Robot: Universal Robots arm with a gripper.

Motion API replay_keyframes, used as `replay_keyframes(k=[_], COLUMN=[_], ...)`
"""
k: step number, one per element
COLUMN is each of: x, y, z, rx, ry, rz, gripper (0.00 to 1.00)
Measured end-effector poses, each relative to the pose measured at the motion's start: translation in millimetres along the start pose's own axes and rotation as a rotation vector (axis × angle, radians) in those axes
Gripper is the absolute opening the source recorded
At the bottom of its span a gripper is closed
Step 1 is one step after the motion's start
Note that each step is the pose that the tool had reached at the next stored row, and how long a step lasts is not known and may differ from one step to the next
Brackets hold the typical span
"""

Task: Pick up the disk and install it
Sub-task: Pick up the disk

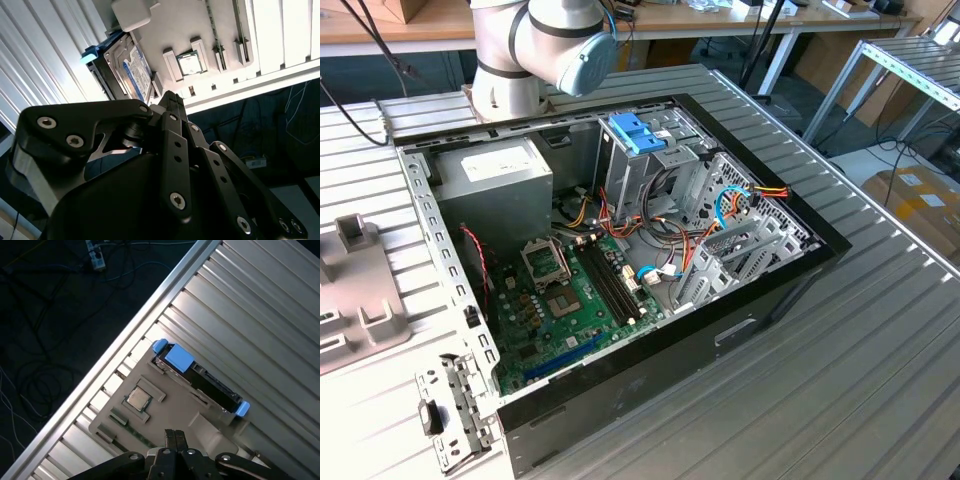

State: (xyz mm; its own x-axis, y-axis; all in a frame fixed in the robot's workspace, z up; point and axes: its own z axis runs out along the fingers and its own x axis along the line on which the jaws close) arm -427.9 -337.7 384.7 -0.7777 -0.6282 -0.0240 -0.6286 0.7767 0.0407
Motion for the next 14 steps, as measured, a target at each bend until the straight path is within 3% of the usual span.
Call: replay_keyframes(k=[14], x=[0.0], y=[0.0], z=[0.0], rx=[-0.0014], ry=[0.0031], rz=[-0.069], gripper=[0.11])
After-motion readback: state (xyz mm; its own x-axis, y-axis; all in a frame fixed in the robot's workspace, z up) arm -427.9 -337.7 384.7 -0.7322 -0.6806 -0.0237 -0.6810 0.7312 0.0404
